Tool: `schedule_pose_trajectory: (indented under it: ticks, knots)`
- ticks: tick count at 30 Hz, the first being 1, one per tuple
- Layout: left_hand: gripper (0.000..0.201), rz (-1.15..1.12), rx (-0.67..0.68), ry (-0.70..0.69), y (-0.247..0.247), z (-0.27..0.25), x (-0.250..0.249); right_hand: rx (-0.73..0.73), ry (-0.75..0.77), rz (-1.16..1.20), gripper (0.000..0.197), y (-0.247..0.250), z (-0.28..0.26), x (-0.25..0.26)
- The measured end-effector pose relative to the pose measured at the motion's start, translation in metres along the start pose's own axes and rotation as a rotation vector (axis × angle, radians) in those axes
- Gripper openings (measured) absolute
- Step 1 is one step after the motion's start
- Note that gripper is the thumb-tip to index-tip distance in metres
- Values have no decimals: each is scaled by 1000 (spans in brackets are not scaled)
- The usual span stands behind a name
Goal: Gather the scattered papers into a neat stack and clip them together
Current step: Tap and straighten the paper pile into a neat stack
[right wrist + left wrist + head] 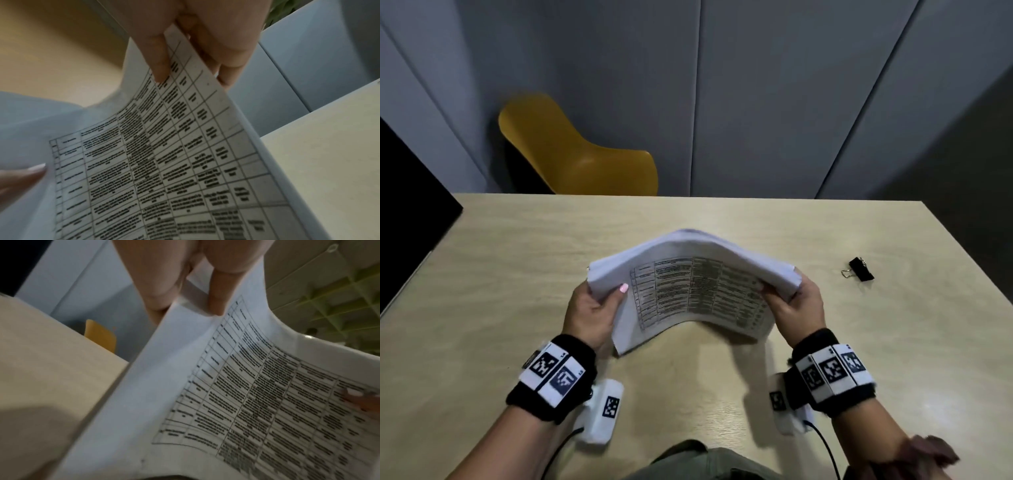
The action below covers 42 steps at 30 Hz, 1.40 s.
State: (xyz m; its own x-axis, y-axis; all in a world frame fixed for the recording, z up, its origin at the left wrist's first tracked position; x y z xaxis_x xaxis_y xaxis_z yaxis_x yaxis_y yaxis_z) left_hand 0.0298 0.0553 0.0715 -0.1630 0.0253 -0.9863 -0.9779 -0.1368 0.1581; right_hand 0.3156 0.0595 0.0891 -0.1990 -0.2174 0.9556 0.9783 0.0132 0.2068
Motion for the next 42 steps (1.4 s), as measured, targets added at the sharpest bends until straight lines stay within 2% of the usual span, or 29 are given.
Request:
schedule_pose_trajectory:
  ticks: [3, 6, 10, 11, 13, 14, 15, 17, 18, 20, 22, 25, 28, 36, 42]
  knots:
    - [23, -10, 0, -53, -2, 0, -10, -18, 17, 121, 37, -1, 0, 3]
    - [29, 9, 39, -76, 8, 0, -6, -6, 33, 105, 34, 6, -6, -2]
    - [40, -98, 75, 10, 12, -6, 8, 69, -39, 49, 52, 3, -18, -8]
    - [39, -107, 51, 32, 9, -8, 8, 52, -47, 68, 53, -1, -20, -8]
    - [30, -104, -9, 44, -1, -11, 2, 9, -46, 84, 72, -7, -19, -5]
    - [28, -107, -33, 38, -4, -11, -2, -9, -39, 99, 75, -9, -18, -3]
    - [28, -105, -49, 30, -5, -11, -7, -21, -25, 120, 69, -8, -15, -1]
    - [28, -68, -60, -32, -3, -10, -17, -27, -20, 123, 49, -6, -14, 4]
    - [32, -29, -73, -101, -2, -10, -22, -40, -25, 112, 48, -4, -15, 6]
    - [52, 53, -111, -264, 4, -14, -30, -119, 11, 93, 63, -2, -18, 11]
    - [68, 196, -149, -379, 5, -15, -34, -216, 114, 36, 74, -2, -18, 18]
    - [59, 491, -170, -477, -2, -16, -35, -242, 281, -288, 62, -9, -18, 32]
    - [50, 556, -194, -476, -7, -20, -35, -172, 271, -491, 46, -16, -17, 33]
    - [50, 564, -154, -481, -3, -19, -36, -117, 249, -578, 48, -15, -18, 30]
    - [43, 528, -97, -414, -2, -20, -41, -92, 239, -572, 49, -14, -19, 30]
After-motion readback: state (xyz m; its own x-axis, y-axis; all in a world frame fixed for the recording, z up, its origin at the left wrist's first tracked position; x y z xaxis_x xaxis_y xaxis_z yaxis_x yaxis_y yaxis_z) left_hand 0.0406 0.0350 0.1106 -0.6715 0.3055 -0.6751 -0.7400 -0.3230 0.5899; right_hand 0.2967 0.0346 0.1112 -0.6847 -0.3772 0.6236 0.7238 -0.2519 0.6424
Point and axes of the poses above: each hand's wrist, its own z-axis towards the middle knuckle, its own y-axis out of the back of the hand, x = y × z, the point moved 2 cm from there along z, towards the middle knuckle, and after that the axes turned 11 degrees about x, right-handed, at the moved point
